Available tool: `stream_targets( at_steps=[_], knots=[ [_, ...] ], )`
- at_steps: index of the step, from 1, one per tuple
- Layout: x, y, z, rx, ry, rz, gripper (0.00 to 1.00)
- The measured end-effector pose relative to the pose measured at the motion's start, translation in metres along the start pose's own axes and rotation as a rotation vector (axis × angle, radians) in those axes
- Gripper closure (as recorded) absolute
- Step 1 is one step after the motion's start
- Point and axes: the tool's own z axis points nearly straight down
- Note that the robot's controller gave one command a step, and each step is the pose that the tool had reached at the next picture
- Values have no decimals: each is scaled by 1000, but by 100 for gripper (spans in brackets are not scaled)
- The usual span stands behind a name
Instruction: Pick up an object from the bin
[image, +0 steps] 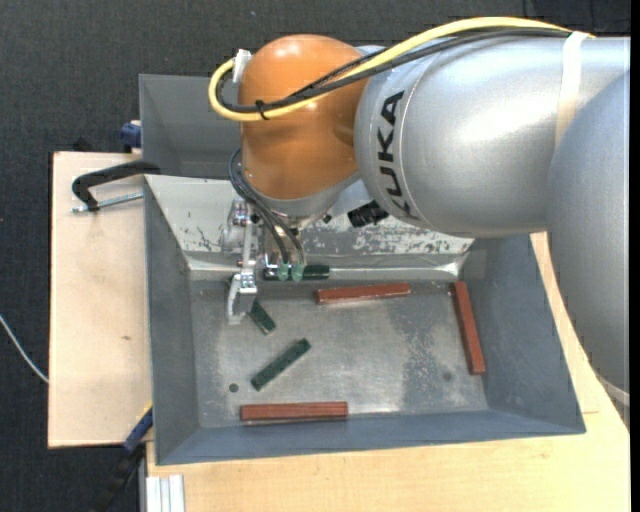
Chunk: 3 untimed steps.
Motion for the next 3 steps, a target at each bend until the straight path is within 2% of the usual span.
stream_targets(
  at_steps=[1,2,3],
  knots=[
    [-2,-2,-5,-2,-8,4,100],
    [-2,-2,-5,-2,-8,5,100],
    [2,-3,32,-4,-13,88,100]
  ],
)
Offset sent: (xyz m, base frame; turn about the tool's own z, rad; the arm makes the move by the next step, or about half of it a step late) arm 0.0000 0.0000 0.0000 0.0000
